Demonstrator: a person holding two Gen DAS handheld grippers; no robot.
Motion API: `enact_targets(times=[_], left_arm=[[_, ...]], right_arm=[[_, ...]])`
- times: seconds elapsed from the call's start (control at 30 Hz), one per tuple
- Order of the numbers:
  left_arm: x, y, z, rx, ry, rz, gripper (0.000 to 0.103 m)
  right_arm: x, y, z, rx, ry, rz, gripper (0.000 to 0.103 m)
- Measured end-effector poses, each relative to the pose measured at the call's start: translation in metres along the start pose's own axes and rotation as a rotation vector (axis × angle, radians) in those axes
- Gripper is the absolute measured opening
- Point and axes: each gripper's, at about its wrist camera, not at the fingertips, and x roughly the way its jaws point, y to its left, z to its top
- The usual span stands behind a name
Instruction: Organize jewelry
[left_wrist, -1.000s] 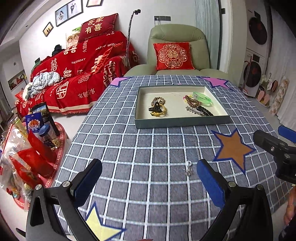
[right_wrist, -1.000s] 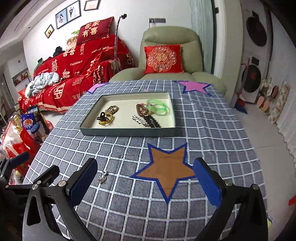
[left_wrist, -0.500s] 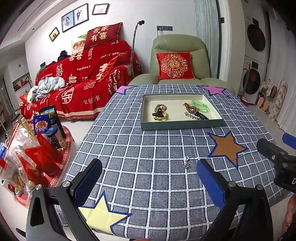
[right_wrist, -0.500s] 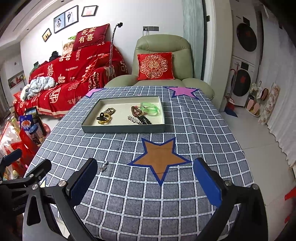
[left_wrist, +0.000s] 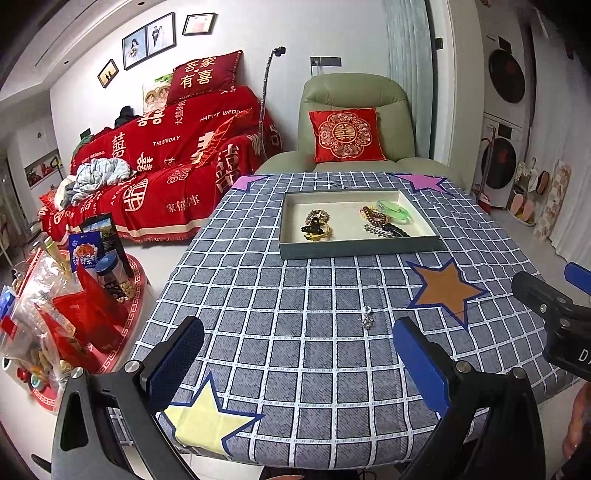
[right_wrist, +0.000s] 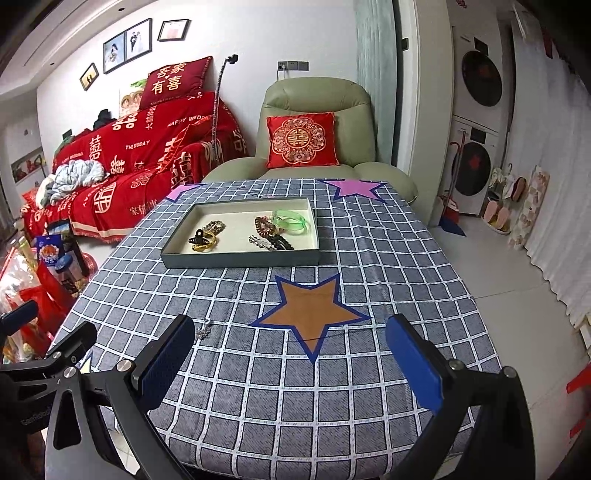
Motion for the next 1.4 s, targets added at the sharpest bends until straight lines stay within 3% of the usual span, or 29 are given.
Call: enact_targets(times=[1.4], left_arm=[[0.005, -0.004, -0.005, 0.006, 0.017, 0.005, 0.103]], right_arm=[[0.004, -0.009, -0.004, 0.005, 0.010, -0.008, 0.103]])
